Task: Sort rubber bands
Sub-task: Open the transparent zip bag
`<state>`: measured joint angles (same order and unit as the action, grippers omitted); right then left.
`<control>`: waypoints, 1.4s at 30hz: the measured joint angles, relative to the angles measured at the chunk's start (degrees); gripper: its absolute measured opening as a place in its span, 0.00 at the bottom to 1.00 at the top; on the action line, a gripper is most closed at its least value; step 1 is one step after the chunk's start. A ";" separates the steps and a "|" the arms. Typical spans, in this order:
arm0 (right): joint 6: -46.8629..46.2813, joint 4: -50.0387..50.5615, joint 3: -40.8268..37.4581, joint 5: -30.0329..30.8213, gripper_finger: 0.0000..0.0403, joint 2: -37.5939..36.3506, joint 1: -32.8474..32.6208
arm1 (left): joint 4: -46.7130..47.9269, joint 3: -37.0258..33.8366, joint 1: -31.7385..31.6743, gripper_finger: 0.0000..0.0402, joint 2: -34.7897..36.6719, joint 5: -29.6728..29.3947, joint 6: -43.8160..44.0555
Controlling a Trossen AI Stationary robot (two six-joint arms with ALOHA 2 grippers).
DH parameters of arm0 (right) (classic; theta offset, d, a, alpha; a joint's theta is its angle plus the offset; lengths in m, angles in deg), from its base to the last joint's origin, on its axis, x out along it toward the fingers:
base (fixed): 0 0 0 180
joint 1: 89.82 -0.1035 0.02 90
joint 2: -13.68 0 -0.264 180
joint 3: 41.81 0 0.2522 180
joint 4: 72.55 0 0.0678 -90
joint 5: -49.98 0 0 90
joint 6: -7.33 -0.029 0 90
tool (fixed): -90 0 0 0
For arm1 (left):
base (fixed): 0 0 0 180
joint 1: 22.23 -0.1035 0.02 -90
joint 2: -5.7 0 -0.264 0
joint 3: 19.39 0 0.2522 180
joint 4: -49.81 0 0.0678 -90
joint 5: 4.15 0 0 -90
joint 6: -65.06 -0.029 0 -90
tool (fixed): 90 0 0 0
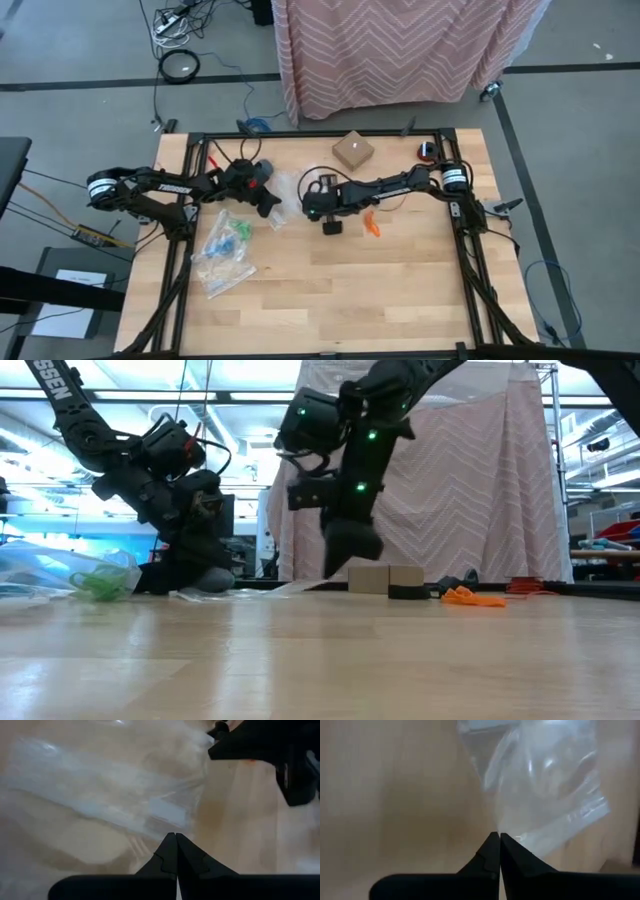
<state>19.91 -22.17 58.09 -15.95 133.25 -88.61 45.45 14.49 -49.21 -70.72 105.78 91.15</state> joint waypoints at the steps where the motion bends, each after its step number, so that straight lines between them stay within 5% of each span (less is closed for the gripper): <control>1: -1.28 1.73 -0.02 0.29 0.00 -0.13 -0.49 | -0.53 0.00 0.03 0.01 0.00 -0.61 -0.91; 12: -9.99 9.08 0.03 0.98 0.00 -3.50 -8.45 | -3.85 0.00 0.00 0.01 0.00 -9.18 -19.63; 18: -10.81 8.90 0.03 -3.05 0.06 -3.82 -7.78 | -2.90 0.48 -0.34 0.04 0.01 -21.39 -35.01; 22: -13.39 8.88 0.03 -8.07 0.18 -3.85 -6.84 | -1.60 2.90 -2.01 0.16 -0.02 -21.75 -31.79; 30: -12.77 8.54 0.03 -8.81 0.45 -3.85 -6.69 | 5.91 11.54 -3.85 0.37 -4.64 -21.60 -21.44; 36: -13.00 8.62 0.03 -8.81 0.54 -3.85 -6.78 | 16.16 19.39 -3.77 0.39 -14.46 -19.43 -21.03; 42: -13.00 8.73 0.07 -8.88 0.55 -3.85 -7.31 | 16.19 22.19 -3.78 0.39 -21.47 -18.73 -21.38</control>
<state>6.91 -13.44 58.16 -24.83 129.40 -95.92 61.64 36.68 -52.99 -92.19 87.05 69.77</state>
